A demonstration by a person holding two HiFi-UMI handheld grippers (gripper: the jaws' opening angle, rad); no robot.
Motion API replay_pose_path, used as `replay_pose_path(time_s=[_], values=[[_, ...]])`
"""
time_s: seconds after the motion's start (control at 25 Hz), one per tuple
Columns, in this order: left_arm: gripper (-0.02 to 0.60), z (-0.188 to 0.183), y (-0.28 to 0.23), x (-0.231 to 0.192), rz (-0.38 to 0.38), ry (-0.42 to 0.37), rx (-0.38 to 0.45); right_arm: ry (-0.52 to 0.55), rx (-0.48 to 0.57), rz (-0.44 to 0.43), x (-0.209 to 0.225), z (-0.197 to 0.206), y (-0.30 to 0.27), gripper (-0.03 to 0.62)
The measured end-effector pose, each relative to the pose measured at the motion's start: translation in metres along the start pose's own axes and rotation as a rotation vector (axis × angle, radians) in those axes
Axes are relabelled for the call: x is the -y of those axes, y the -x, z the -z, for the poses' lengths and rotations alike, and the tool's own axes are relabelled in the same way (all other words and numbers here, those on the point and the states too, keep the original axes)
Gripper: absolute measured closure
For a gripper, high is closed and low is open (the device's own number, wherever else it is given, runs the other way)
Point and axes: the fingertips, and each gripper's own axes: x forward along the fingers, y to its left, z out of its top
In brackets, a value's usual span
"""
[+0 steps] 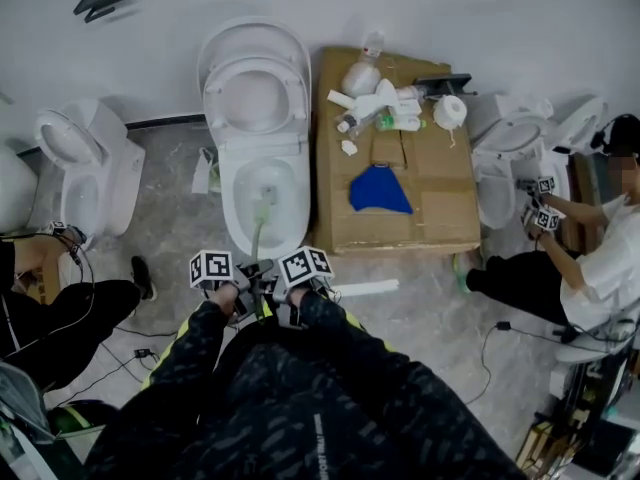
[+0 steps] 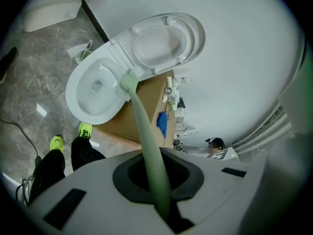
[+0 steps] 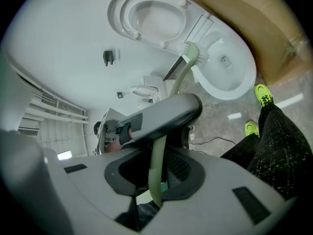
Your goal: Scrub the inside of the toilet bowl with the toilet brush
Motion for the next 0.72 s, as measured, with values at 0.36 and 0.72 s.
replay_pose_path(time_s=[0.36, 0.72], values=[[0.569, 0.061, 0.021, -0.018, 0.029, -0.027, -0.027, 0.024, 0.044, 0.012, 0.014, 0.063, -0.009, 0.534], [0.569, 0.078, 0.022, 0.01, 0.033, -0.091, -0.007, 0.082, 0.05, -0.007, -0.002, 0.079, 0.014, 0.534]])
